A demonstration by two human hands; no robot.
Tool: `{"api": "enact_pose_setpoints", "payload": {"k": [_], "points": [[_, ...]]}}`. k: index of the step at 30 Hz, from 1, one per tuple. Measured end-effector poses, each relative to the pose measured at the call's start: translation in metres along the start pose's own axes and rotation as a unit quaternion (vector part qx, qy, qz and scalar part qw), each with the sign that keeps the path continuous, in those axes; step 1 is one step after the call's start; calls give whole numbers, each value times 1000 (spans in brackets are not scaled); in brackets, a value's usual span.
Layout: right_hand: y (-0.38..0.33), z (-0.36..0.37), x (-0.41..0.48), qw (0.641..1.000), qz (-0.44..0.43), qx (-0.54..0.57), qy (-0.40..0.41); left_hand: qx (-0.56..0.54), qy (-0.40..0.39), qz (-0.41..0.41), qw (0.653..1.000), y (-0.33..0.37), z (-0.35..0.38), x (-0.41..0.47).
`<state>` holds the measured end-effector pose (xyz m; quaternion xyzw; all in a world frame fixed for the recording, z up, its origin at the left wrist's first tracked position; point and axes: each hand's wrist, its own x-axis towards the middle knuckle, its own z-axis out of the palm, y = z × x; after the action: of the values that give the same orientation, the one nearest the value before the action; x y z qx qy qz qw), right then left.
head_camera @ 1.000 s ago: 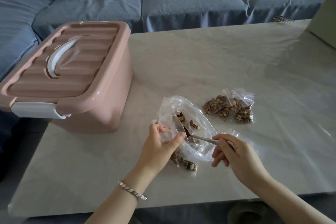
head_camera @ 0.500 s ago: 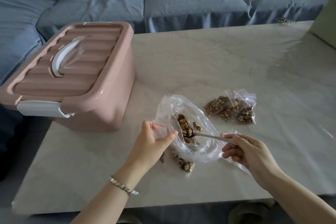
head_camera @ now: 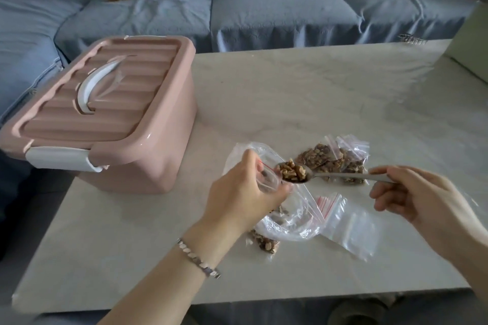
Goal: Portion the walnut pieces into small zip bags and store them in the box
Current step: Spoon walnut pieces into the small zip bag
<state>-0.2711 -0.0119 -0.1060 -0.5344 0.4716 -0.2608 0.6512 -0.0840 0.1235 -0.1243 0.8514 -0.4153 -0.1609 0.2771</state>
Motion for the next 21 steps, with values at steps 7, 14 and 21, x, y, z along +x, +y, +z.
{"api": "enact_pose_setpoints", "payload": {"k": [7, 14, 21], "points": [[-40, 2, 2, 997, -43, -62, -30, -21, -36, 42, 998, -12, 26, 6], [-44, 23, 2, 986, -58, -141, -74, -54, -22, 45, 997, -20, 26, 5], [-49, 42, -14, 902, -253, -325, -129, -84, -20, 32, 996, -22, 29, 5]]}}
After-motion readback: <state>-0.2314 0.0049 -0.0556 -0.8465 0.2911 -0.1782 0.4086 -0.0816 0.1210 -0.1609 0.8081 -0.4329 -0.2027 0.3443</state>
